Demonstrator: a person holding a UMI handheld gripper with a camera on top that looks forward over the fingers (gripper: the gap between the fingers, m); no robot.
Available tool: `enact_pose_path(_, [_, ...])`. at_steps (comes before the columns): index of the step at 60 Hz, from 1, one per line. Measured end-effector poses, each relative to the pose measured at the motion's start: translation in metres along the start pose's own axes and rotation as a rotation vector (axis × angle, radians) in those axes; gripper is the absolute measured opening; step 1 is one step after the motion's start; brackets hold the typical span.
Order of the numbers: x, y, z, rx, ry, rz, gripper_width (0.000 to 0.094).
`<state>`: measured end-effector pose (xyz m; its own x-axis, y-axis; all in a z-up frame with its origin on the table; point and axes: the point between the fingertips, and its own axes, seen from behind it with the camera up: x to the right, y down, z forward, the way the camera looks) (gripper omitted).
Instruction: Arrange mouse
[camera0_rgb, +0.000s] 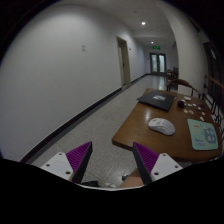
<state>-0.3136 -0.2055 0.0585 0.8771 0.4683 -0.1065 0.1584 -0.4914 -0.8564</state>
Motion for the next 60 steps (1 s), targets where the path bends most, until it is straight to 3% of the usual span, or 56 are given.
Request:
enact_pose_path(24, [0.159, -0.015, 0.017, 0.029, 0.267, -0.011, 0.0814])
enact_pose_path(38, [0.218, 0.007, 0.066, -0.075, 0.244, -0.016, 0.0818])
enact_pose_path(60, [0.249, -0.02, 0.136, -0.108, 0.212, 0.005, 0.0823])
